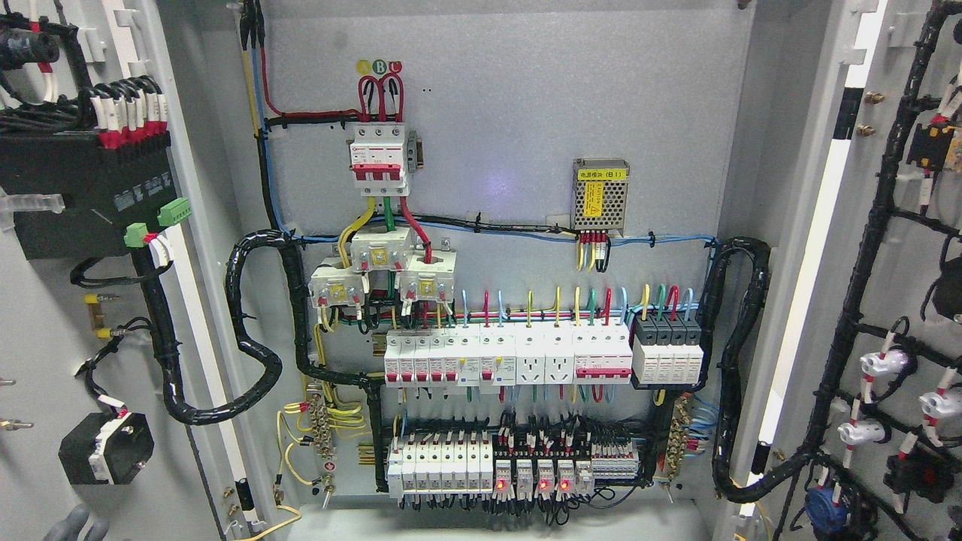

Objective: Open door with both hands

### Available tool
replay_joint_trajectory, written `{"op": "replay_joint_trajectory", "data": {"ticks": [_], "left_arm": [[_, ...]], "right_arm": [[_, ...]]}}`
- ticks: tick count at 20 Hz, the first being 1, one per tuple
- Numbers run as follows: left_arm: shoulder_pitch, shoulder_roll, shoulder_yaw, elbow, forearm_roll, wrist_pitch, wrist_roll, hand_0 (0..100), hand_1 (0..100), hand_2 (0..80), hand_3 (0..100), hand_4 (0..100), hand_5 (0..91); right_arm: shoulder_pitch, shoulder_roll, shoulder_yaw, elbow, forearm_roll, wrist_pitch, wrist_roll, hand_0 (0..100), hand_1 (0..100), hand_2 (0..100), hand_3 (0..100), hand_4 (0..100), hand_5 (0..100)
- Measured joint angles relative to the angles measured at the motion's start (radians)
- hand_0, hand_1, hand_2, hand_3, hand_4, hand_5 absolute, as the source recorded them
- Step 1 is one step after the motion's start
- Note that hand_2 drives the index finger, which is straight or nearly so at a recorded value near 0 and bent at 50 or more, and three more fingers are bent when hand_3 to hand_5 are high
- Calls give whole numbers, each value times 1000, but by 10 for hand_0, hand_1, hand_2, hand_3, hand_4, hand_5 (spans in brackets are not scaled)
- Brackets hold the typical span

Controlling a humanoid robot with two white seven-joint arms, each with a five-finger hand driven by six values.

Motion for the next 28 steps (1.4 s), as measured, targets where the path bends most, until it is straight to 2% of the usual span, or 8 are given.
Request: {"op": "replay_joint_trajectory", "data": {"ticks": [11, 22, 28], "left_arm": [[-16, 37, 74, 34, 77, 4, 0, 0, 0, 0, 0, 0, 0], [-18, 68, 128, 67, 112, 4, 1, 0, 0, 0, 0, 0, 0], [-20, 104, 143, 103, 166, 10, 2, 0, 0, 0, 0, 0, 0]], "right_arm": [[31, 5, -38, 7, -56, 0, 0, 191, 0, 0, 0, 0, 0], [56, 8, -66, 23, -69, 0, 0, 191, 0, 0, 0, 0, 0], [59, 13, -76, 37, -70, 0, 0, 191, 0, 0, 0, 0, 0]]}}
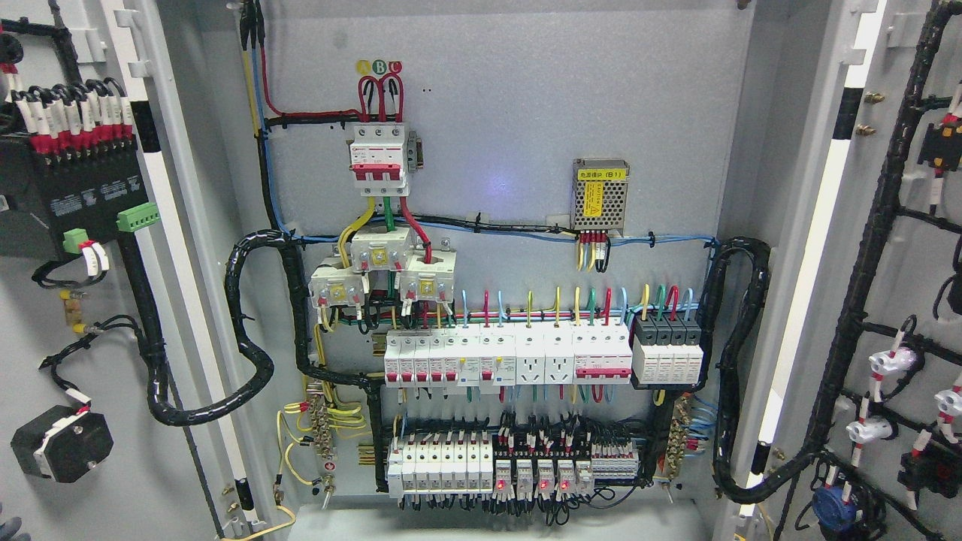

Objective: Open door with both hands

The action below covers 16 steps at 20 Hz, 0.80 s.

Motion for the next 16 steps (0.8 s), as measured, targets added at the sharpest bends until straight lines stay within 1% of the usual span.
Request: {"op": "replay_joint_trajectory", "data": {"ticks": [6, 12, 16], "left_arm": [[-2, 43, 13, 38, 43, 20, -1, 0, 0, 0, 0, 0, 0], [-4, 74, 31, 62, 75, 94, -3, 0, 0, 0, 0, 0, 0], [-4, 87, 39, 74, 93, 125, -5, 0, 0, 0, 0, 0, 0]], "right_arm": [[1, 3, -8, 13, -1, 0, 1, 191, 0, 0, 0, 0, 0], [2, 8, -14, 19, -1, 0, 2, 191, 0, 0, 0, 0, 0], [2, 11, -17, 22, -1, 0, -1, 191, 0, 0, 0, 0, 0]]}}
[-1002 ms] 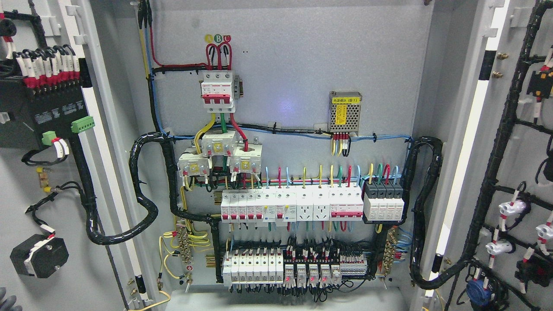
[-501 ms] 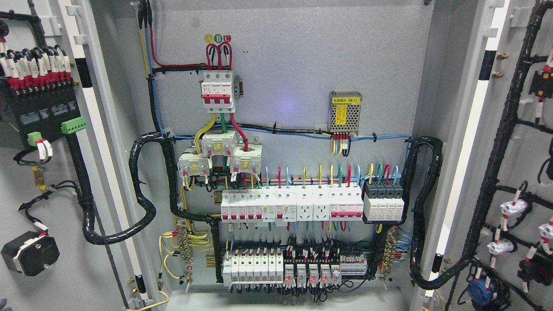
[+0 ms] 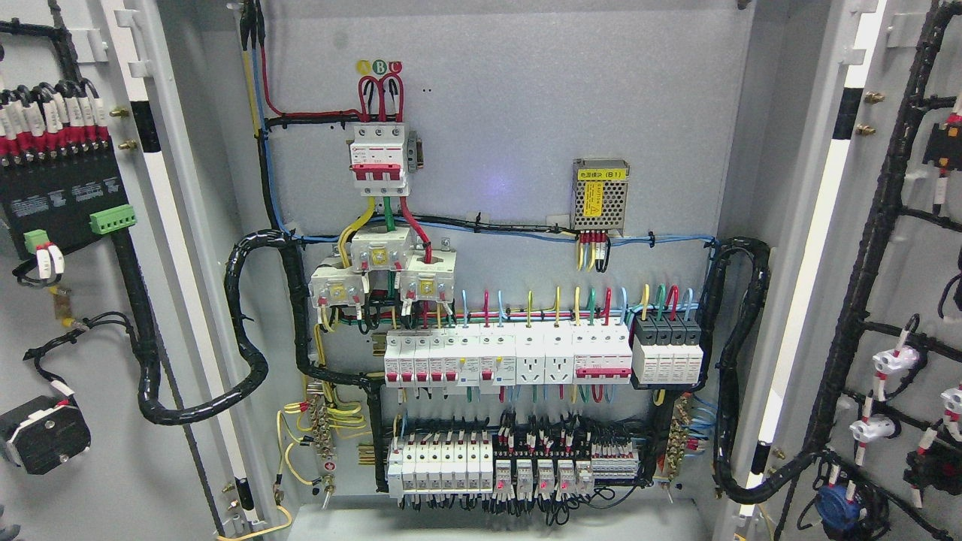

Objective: Open door with both hands

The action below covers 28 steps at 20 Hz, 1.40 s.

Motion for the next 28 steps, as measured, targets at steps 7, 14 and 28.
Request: {"op": "replay_joint_trajectory", "data": {"ticks": [7, 14, 28], "left_arm": [[-10, 16, 9, 24, 25, 10, -1, 0, 0, 0, 0, 0, 0], [-27, 29, 13, 53, 45, 11, -1, 0, 0, 0, 0, 0, 0], [-54, 47, 17, 102, 60, 12, 0, 0, 0, 0, 0, 0, 0]], "right_arm": [[0, 4, -6, 4, 0, 0, -2, 191, 0, 0, 0, 0, 0], [-2, 6, -14, 11, 0, 0, -2, 191, 0, 0, 0, 0, 0], [-3, 7, -15, 11, 0, 0, -3, 191, 0, 0, 0, 0, 0]]}}
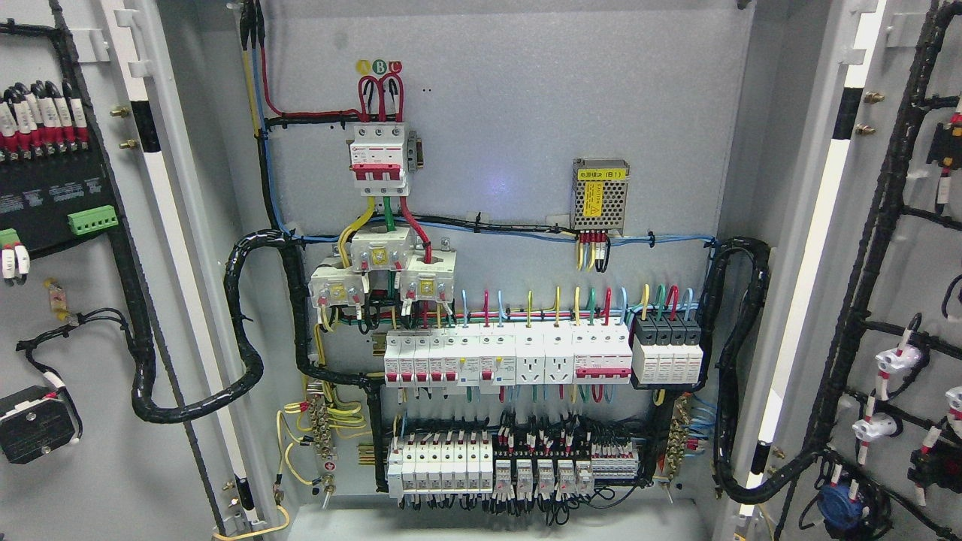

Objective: Open door with both hands

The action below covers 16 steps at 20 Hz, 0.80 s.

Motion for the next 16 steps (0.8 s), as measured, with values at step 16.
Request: {"op": "replay_joint_trajectory", "data": {"ticks": [16], "left_arm": [[26, 12, -5, -22, -2, -6, 5, 0, 0, 0, 0, 0, 0]], "right_arm": [[0, -3, 35, -40, 3, 0, 4, 191, 0, 0, 0, 0, 0]]}}
